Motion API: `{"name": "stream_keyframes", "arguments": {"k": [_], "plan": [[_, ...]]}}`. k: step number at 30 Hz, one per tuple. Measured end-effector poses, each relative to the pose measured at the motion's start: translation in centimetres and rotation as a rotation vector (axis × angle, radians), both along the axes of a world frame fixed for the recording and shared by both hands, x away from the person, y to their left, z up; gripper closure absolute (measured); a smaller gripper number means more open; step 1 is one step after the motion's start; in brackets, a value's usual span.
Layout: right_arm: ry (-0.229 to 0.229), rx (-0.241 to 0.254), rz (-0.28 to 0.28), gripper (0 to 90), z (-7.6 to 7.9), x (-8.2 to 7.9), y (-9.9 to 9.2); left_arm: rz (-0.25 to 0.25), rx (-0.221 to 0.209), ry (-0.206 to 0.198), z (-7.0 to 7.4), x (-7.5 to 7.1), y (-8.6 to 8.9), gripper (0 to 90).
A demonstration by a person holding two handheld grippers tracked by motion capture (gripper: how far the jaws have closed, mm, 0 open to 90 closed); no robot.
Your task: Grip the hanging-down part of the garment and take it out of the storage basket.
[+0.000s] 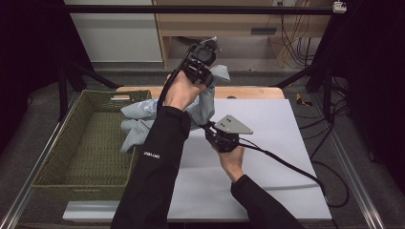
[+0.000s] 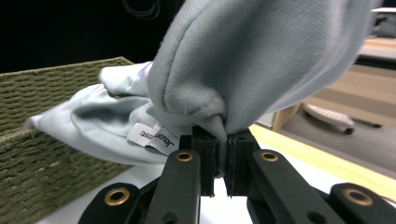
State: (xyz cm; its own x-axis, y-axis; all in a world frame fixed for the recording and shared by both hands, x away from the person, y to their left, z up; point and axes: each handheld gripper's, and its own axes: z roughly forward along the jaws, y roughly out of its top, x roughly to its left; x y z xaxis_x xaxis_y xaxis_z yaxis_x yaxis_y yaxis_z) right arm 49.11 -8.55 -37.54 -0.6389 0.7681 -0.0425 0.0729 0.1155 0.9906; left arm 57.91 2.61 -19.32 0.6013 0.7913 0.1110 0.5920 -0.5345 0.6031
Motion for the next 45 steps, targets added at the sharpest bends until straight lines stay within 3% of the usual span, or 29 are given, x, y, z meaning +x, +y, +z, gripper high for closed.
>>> {"name": "stream_keyframes", "arguments": {"k": [5, 11, 12, 24, 30, 33, 35, 38, 41, 43, 44, 45], "plan": [[-0.035, 0.007, -0.021, 85.1, 1.0, -1.0, -3.0, -0.011, 0.008, 0.006, -0.1, -0.2, -0.4, 84.5], [-0.068, -0.029, -0.033, 85.1, 1.9, -2.7, -6.0, -0.033, -0.006, 0.008, -0.2, -0.7, -1.3, 84.6], [-0.071, -0.011, -0.046, 85.1, 2.1, -3.1, -7.1, -0.040, -0.003, 0.010, -0.1, -0.8, -1.4, 84.5], [-0.065, -0.003, -0.080, 83.0, 2.0, -3.7, -9.1, -0.060, -0.026, 0.014, -0.7, -1.1, -2.4, 84.5], [-0.002, 0.012, -0.057, 35.1, 1.2, -3.8, -9.8, -0.073, -0.024, 0.014, -0.8, -1.4, -2.9, 84.5], [0.020, 0.047, -0.042, 15.4, 0.8, -4.2, -10.4, -0.087, -0.017, 0.014, -1.1, -1.5, -3.1, 84.5], [0.018, 0.057, -0.054, 7.0, 0.7, -4.5, -10.6, -0.093, -0.016, 0.015, -1.2, -1.5, -3.1, 84.5], [0.017, 0.067, -0.075, 1.8, 0.5, -5.0, -11.2, -0.091, -0.013, 0.017, -1.5, -1.5, -3.1, 84.5], [-0.015, 0.077, -0.072, 0.6, 0.5, -5.5, -11.7, -0.088, -0.021, 0.016, -1.8, -1.4, -3.0, 84.5], [-0.009, 0.104, -0.073, 0.5, 0.6, -5.9, -11.7, -0.094, -0.017, 0.023, -1.9, -1.4, -2.9, 84.5], [-0.010, 0.114, -0.075, 0.5, 0.6, -6.1, -11.7, -0.084, -0.034, 0.016, -2.1, -1.4, -3.0, 84.5], [-0.014, 0.105, -0.076, 0.5, 0.5, -6.2, -11.8, -0.089, -0.029, 0.020, -2.2, -1.4, -3.0, 84.5]]}}
